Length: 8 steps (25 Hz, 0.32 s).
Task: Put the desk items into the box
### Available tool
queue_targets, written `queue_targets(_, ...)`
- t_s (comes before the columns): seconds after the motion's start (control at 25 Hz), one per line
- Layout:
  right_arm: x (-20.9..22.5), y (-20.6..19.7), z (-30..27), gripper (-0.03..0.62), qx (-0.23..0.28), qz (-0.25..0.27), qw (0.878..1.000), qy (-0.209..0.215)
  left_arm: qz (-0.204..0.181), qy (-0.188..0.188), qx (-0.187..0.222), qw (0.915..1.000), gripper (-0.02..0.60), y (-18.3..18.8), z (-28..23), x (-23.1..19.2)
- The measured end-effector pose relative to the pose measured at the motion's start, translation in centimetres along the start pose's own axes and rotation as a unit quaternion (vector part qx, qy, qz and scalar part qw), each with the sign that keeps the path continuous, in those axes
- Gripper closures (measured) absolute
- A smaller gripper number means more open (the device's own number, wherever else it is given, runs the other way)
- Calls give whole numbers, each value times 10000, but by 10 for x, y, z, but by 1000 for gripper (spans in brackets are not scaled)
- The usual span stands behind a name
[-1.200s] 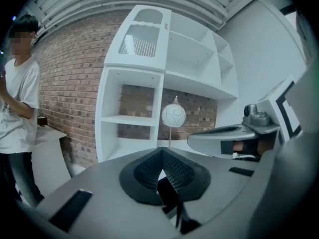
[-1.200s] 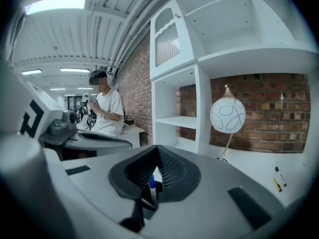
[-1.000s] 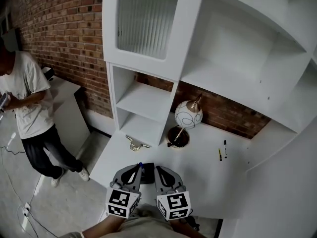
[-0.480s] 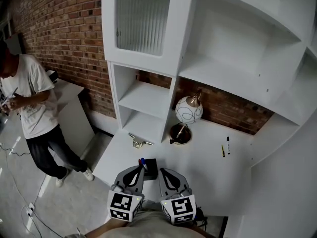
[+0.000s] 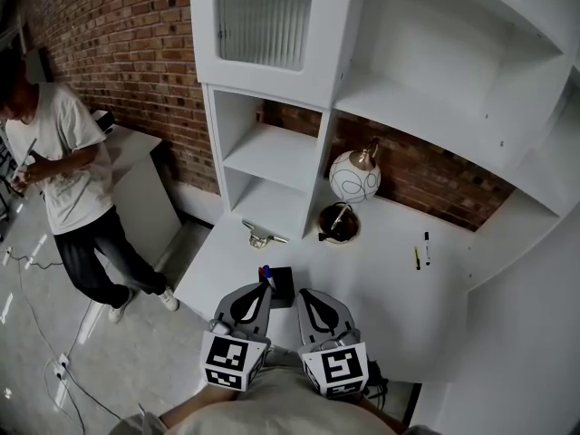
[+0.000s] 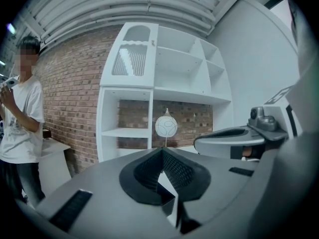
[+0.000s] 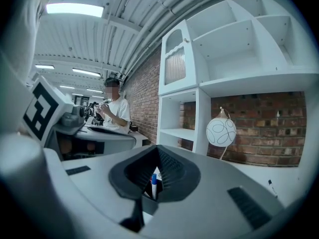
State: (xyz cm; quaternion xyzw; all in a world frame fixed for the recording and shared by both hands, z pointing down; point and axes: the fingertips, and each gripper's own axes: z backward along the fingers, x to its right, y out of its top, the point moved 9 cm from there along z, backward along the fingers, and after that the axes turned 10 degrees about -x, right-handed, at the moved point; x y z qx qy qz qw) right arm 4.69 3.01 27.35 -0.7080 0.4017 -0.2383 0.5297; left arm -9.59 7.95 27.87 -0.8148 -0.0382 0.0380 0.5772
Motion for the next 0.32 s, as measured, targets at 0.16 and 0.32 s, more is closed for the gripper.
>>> queue_targets(0.16,-1,-1,-1,577,17,75,10000,-13,-105,28,17,9999,575,-1,1,-1)
queue_targets(0.32,3,-1,-5,577,42,55,9999,-76,-186,52,52,9998,575,0,0,-5)
